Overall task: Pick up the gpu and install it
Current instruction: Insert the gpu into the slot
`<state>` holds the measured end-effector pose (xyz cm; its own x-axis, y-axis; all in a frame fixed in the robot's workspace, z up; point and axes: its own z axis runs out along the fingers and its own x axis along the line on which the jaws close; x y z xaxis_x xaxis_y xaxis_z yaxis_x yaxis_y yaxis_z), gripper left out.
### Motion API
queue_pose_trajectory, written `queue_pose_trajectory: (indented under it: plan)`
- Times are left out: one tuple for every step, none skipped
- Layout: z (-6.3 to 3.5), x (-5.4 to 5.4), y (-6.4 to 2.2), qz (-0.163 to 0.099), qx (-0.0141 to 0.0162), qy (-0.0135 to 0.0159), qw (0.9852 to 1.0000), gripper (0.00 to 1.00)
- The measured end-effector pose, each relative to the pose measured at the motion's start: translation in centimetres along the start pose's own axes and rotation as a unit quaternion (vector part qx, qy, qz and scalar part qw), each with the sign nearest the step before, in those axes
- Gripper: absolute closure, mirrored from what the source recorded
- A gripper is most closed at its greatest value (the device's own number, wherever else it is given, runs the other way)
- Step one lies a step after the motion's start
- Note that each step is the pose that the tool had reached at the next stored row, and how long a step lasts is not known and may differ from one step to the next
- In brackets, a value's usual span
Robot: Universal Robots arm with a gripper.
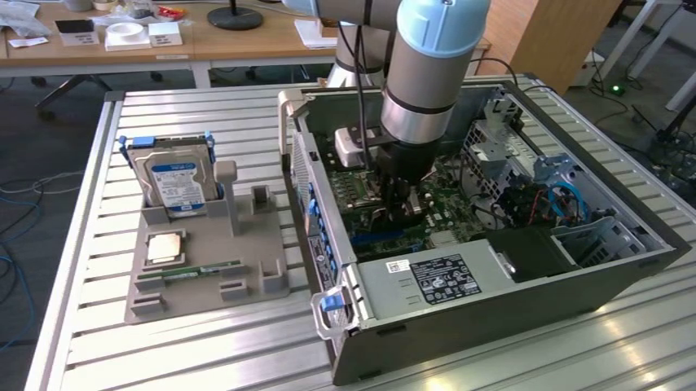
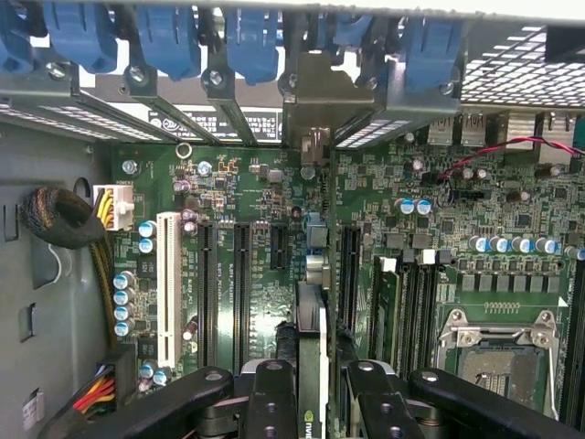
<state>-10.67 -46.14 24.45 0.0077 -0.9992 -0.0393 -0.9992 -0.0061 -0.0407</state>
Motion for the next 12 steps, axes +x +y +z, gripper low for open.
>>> queue_pose_trajectory:
  plan:
    - [-0.07, 0.00, 0.00, 0.000, 0.0000, 0.0000, 1.0000, 0.74]
    - [-0.14, 0.00, 0.00, 0.000, 0.0000, 0.0000, 1.0000, 0.74]
    - [-0.20, 0.00, -0.01, 0.000, 0.0000, 0.0000, 1.0000, 0.74]
    - [-0.21, -0.01, -0.01, 0.000, 0.0000, -0.0001, 1.0000, 0.74]
    - [-0.21, -0.01, -0.01, 0.000, 0.0000, -0.0001, 1.0000, 0.74]
    - [-0.21, -0.01, -0.01, 0.000, 0.0001, -0.0001, 1.0000, 0.74]
    - [-0.21, -0.01, -0.01, 0.000, 0.0000, -0.0001, 1.0000, 0.74]
    - [-0.22, 0.00, 0.00, 0.000, 0.0000, 0.0000, 1.0000, 0.74]
    - [-0.22, 0.00, -0.01, 0.000, 0.0000, 0.0000, 1.0000, 0.74]
    - [-0.23, 0.01, -0.01, 0.000, 0.0000, 0.0001, 1.0000, 0.74]
    - [-0.23, 0.02, -0.01, 0.000, 0.0000, 0.0001, 1.0000, 0.74]
    - [-0.23, 0.03, 0.00, 0.001, 0.0000, 0.0001, 1.0000, 0.74]
